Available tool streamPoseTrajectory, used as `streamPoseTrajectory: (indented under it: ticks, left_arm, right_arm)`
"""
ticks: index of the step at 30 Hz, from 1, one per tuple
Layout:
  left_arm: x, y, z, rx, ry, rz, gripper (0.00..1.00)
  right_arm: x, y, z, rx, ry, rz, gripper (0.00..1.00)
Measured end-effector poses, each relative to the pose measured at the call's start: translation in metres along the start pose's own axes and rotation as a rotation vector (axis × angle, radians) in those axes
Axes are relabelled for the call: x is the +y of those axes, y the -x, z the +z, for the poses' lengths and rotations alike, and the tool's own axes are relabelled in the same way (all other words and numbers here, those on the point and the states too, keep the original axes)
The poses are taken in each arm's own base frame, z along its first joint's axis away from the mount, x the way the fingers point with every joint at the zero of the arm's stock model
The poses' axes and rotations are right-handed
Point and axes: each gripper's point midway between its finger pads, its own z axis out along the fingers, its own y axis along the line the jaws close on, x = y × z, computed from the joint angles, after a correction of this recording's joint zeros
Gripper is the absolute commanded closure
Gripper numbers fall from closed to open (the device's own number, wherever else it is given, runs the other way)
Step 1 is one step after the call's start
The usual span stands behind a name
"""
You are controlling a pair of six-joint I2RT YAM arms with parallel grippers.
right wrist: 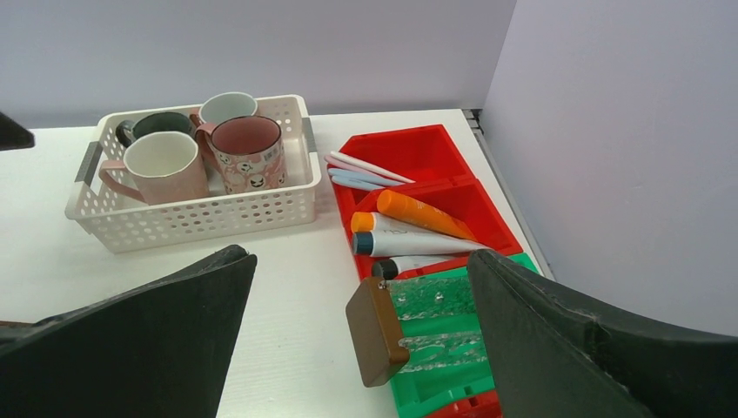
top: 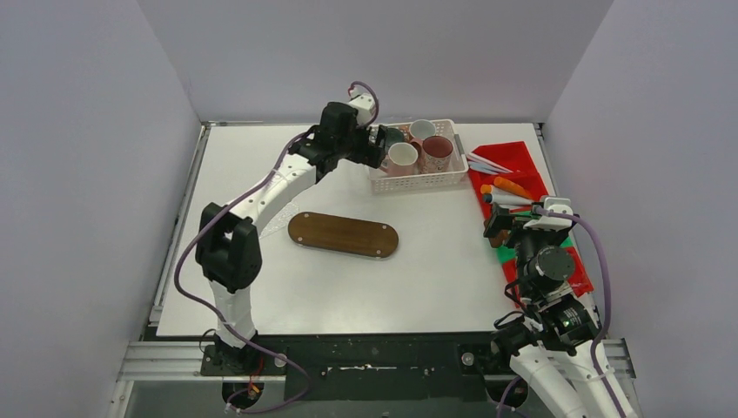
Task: Prepare toiletry sets of a toothbrush and toothpaste on the tray
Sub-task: Pick up the cup from the storage box.
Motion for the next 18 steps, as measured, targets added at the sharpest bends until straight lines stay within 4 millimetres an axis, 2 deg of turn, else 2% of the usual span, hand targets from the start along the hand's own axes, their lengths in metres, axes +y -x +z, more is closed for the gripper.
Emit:
streamPoseTrajectory:
  ticks: [8, 18]
  left_arm:
    - [-0.003, 0.015, 0.044, 0.004, -0.005, 0.004, 0.23]
    - [0.003, -0.017, 0.111, 0.102, 0.002, 0.003, 0.34]
  right_arm:
    - [0.003, -0.006, 0.004, 0.027, 0.003, -0.015, 0.0]
    - [0.004, -0.009, 0.005, 0.037, 0.003, -0.021, 0.0]
